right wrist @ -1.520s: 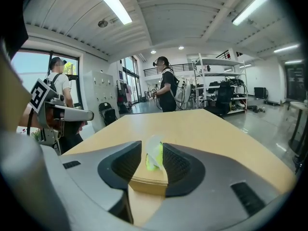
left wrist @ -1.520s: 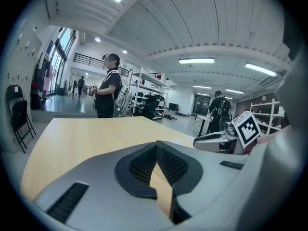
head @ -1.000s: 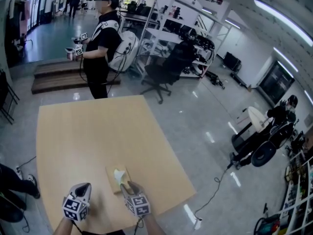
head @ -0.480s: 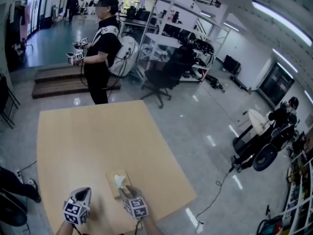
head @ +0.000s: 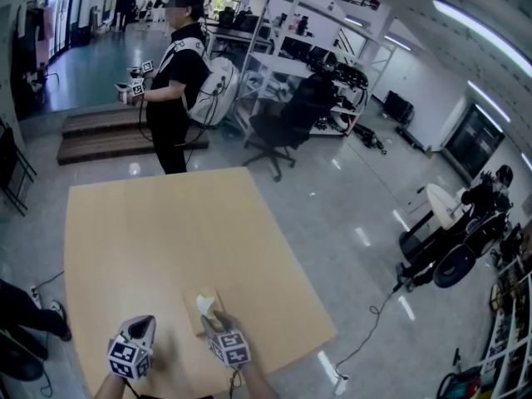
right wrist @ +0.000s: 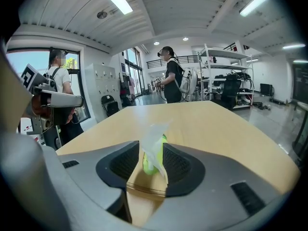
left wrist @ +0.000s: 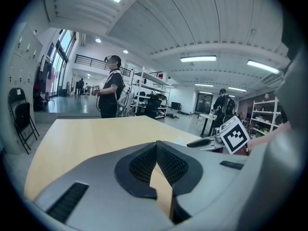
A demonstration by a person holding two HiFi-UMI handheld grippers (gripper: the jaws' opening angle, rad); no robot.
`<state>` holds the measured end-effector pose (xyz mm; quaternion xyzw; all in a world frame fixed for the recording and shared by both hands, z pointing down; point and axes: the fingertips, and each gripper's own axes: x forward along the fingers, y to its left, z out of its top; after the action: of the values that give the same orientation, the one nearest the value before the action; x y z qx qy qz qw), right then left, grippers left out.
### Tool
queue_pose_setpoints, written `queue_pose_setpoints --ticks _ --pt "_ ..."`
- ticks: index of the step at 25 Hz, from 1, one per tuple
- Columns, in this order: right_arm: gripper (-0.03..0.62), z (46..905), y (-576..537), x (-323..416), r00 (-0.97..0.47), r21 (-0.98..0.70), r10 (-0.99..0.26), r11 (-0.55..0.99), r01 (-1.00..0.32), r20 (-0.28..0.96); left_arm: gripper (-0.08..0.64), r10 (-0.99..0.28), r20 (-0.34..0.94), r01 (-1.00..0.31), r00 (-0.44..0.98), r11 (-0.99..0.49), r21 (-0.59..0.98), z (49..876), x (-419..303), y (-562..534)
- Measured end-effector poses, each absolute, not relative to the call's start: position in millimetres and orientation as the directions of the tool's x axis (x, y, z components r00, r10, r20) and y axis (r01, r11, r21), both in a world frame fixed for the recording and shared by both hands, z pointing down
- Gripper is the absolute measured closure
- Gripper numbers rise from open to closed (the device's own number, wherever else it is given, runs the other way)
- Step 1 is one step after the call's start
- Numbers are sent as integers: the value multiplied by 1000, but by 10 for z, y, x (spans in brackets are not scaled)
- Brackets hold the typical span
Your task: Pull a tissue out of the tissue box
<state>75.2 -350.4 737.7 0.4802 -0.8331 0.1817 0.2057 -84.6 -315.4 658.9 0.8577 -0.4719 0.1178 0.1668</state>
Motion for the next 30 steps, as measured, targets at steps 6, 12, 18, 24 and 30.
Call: queue_pose_setpoints --ticks 6,12,18,24,30 --pt "427 7420 -3548 682 -463 -99 -709 491 -865 532 551 -771 367 -853 520 -493 173 6602 -885 -3190" --pt "485 7429 -3513 686 -455 -64 -710 504 -862 537 552 -776 369 -858 511 -484 172 6602 -888 -3159" --pt "514 7434 -3498 675 -451 -66 -711 499 -864 540 551 -777 368 -859 511 -482 174 6601 -910 -3152" --pt "566 7422 -3490 690 -438 -56 -715 490 -870 545 551 -774 367 -855 516 -487 178 6604 -876 -3155" --pt "584 7408 -3494 703 -426 -42 -721 485 -874 547 551 -777 365 -858 513 -485 172 6601 -884 -3165"
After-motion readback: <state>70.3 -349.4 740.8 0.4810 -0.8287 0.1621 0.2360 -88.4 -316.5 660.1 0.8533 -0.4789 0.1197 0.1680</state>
